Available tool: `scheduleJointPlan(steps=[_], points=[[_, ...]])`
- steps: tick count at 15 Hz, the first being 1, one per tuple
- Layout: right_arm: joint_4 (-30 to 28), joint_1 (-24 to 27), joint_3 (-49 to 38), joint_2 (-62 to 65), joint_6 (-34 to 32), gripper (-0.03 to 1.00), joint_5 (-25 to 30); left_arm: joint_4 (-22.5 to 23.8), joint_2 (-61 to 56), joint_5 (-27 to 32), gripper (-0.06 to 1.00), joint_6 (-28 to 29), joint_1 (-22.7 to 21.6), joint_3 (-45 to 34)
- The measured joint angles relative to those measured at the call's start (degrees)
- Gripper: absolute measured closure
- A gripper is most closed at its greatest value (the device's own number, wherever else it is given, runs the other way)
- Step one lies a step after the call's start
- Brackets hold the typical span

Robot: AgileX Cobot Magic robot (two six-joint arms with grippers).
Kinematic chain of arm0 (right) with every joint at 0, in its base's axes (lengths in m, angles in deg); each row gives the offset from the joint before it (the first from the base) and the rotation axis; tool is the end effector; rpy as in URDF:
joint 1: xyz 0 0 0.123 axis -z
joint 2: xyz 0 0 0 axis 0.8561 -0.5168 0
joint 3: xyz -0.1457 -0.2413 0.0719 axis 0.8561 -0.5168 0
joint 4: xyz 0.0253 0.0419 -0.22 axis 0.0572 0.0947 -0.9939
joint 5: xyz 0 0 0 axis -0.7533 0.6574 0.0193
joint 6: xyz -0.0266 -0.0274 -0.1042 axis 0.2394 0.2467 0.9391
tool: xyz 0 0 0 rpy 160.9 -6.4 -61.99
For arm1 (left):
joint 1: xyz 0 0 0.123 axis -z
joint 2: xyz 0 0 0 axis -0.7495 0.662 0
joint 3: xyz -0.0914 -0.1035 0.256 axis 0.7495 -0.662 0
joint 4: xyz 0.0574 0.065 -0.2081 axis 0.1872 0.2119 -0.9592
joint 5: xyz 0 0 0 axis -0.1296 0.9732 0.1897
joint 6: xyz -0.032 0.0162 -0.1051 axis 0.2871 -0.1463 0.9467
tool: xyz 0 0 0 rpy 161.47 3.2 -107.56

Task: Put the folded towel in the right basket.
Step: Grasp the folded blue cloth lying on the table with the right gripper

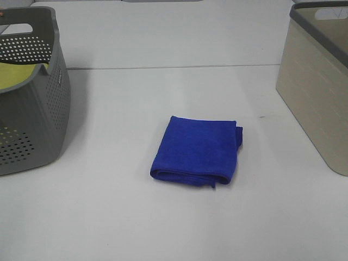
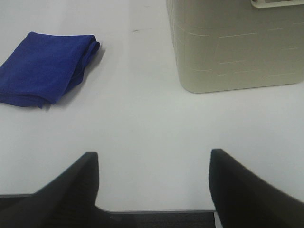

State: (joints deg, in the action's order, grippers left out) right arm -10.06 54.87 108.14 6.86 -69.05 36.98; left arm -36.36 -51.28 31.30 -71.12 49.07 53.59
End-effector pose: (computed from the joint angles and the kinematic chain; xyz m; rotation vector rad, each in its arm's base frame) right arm -0.0156 -0.0011 0.2393 -0.0522 2.1284 0.0536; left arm -0.0091 0.0097 0.2613 0.1386 2.0512 0.1937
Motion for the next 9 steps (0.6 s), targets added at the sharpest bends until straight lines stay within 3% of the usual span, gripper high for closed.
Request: scheduleJointPlan(steps=[9], points=[[0.0,0.0,0.0,0.0,0.0,0.31,0.0,0.0,0.0,0.0,-0.04,0.0,0.0,0.0]])
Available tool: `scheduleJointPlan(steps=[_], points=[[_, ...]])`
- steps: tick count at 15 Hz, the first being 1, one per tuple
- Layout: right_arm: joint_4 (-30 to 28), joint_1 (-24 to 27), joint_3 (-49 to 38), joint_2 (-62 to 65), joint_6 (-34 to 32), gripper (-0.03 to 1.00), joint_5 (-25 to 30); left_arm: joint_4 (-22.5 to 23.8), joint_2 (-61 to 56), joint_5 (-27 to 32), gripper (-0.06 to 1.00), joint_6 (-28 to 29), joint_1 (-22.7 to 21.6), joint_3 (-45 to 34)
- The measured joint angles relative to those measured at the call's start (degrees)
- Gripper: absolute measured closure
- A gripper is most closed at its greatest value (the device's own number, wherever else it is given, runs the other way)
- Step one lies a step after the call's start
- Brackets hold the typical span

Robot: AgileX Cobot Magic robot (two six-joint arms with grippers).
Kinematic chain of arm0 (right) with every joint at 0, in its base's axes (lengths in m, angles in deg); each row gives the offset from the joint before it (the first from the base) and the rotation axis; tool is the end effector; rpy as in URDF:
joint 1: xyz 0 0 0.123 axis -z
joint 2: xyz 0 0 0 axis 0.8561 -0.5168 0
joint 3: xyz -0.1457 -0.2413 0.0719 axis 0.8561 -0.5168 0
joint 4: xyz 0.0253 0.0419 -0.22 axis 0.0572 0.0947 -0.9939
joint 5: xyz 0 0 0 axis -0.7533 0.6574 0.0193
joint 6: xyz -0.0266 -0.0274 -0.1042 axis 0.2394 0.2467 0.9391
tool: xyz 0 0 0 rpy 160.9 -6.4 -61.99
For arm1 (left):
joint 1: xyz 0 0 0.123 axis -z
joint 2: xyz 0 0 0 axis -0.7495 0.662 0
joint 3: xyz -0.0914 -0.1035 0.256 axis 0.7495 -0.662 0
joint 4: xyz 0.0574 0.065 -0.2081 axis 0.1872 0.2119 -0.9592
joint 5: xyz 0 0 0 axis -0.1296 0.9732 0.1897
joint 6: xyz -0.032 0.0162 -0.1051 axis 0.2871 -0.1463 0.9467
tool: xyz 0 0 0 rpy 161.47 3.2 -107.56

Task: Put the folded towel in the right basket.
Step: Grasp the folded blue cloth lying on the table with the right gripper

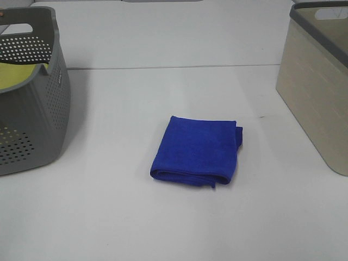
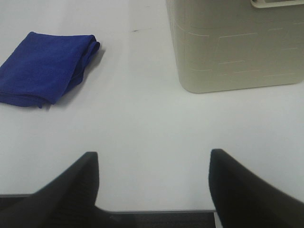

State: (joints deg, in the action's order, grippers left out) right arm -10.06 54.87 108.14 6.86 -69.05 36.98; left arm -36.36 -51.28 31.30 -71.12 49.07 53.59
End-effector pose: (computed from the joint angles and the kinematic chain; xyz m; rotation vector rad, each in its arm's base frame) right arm -0.0156 -0.0011 0.2393 -0.0522 2.1284 0.0536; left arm -0.0091 0.0097 0.2613 0.1386 2.0512 0.1937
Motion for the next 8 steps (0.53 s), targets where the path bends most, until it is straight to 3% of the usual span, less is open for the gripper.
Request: scheduleJointPlan(steps=[8], points=[[0.0,0.0,0.0,0.0,0.0,0.31,0.0,0.0,0.0,0.0,-0.04,0.0,0.0,0.0]])
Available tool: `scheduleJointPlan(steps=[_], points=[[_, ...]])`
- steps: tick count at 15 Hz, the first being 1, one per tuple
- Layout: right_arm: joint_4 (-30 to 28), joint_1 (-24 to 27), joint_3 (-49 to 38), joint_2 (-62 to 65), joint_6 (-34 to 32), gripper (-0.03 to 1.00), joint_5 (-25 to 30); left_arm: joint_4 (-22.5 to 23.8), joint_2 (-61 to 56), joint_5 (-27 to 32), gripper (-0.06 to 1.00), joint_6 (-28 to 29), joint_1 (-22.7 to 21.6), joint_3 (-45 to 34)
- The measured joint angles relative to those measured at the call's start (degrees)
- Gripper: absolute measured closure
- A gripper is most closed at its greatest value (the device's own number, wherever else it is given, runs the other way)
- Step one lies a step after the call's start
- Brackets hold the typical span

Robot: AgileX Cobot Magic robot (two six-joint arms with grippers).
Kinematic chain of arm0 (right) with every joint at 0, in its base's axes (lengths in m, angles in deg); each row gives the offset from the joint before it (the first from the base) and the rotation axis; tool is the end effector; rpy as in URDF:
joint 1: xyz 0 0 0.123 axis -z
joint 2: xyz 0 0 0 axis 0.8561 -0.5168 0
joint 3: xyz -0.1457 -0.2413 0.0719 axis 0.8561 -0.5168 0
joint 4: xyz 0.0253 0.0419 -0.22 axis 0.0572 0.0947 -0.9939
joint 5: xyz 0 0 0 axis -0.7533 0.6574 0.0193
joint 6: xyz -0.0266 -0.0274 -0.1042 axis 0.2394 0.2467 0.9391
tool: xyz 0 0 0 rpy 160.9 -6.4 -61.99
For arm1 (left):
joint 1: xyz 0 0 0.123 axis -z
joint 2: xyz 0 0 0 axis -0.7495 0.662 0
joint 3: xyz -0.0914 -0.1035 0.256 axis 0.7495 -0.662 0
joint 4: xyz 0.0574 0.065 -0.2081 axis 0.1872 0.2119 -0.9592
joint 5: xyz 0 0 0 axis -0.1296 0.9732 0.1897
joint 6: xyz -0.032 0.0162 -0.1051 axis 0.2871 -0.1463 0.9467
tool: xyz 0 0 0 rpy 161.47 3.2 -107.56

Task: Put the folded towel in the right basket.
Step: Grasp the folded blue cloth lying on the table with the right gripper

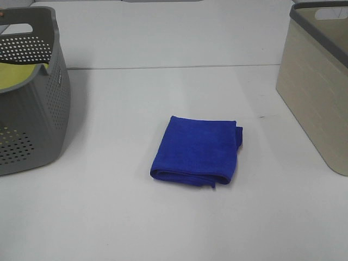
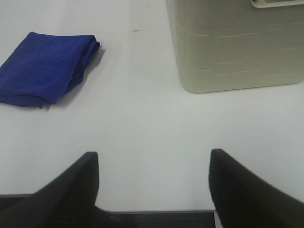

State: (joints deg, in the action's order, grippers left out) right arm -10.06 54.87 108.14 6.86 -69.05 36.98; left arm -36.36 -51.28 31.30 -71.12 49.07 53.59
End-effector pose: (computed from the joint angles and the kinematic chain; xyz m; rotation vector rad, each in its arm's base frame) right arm -0.0156 -0.0011 0.2393 -0.0522 2.1284 0.0536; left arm -0.0091 0.0097 0.2613 0.1386 2.0512 0.1937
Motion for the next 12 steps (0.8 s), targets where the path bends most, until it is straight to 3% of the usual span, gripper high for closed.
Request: scheduleJointPlan(steps=[12], points=[[0.0,0.0,0.0,0.0,0.0,0.31,0.0,0.0,0.0,0.0,-0.04,0.0,0.0,0.0]])
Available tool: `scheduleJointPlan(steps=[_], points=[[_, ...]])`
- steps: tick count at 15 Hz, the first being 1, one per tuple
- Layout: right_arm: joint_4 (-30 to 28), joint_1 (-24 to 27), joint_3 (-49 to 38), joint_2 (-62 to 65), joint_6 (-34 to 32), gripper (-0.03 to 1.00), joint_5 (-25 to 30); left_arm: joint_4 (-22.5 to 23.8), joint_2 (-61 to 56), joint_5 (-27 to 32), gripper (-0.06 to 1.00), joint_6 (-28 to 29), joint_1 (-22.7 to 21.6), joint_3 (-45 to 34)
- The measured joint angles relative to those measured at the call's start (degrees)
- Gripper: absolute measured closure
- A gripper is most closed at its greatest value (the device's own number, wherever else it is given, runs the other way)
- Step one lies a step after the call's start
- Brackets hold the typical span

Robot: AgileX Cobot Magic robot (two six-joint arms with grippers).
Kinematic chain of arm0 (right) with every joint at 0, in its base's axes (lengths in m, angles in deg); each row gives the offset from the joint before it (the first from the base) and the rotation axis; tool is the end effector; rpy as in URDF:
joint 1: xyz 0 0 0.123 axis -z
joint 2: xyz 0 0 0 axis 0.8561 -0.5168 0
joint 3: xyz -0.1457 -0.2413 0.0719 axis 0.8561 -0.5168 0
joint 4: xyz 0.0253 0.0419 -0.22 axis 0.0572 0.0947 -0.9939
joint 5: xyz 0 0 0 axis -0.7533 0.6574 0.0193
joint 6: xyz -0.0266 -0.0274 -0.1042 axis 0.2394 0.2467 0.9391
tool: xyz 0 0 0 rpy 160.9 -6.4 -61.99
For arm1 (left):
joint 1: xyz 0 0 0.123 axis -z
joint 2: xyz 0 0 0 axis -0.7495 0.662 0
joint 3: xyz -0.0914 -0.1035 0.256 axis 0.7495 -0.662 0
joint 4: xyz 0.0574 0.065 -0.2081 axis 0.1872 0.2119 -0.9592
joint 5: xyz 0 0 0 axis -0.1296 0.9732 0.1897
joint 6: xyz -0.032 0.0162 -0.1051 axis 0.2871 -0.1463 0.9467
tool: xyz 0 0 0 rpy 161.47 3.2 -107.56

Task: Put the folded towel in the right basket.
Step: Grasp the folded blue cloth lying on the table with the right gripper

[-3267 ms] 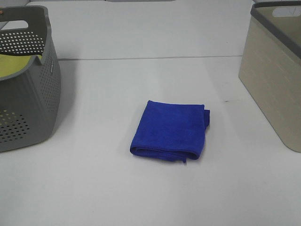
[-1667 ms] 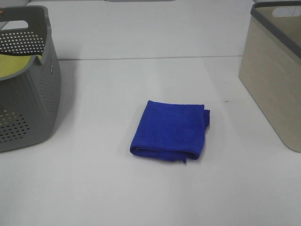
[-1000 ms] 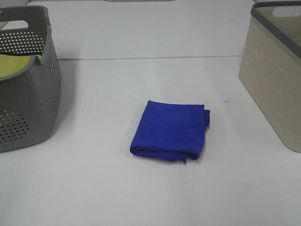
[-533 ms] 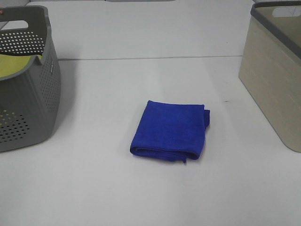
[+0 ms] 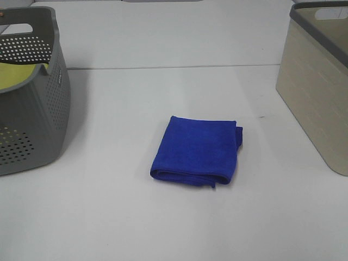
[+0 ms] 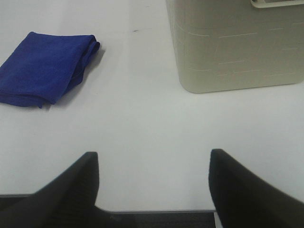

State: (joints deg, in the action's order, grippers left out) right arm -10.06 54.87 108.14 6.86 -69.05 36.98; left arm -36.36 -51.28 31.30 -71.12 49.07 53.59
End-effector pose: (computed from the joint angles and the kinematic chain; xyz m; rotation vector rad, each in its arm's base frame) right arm -0.0156 -0.0011 0.2393 -0.0522 2.1284 0.0536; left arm -0.0091 0.0097 0.2613 0.1386 2.0512 0.1937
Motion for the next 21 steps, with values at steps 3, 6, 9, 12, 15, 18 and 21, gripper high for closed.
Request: scheduleJointPlan(steps=[3,6,9,12,15,18,21], points=[[0.0,0.0,0.1,0.0,-0.4,0.31,0.2,0.0,0.0,0.0,-0.04,0.0,0.0,0.0],[3.2,0.0,6.9,-0.3,0.2,0.31,-0.6,0.0,0.0,0.0,-0.04,0.0,0.0,0.0],[4.8,0.0,18.6,-10.2,0.6,0.31,-7.4,0.0,0.0,0.0,-0.04,0.0,0.0,0.0],[9.3,0.0,29.7,-27.2,2.9,0.31,-10.8,0.0,0.0,0.0,-0.04,0.0,0.0,0.0],[21.1,0.0,36.5,-46.4,9.3,0.31,-10.9,0.0,0.0,0.0,-0.04,0.0,0.0,0.0],[34.9,0.0,37.6,-65.2,20.7,0.31,-10.1,0.0,0.0,0.0,-0.04,0.0,0.0,0.0],[41.7,0.0,37.7,-80.3,28.1,0.31,-11.7,0.0,0.0,0.0,-0.04,0.0,0.0,0.0]])
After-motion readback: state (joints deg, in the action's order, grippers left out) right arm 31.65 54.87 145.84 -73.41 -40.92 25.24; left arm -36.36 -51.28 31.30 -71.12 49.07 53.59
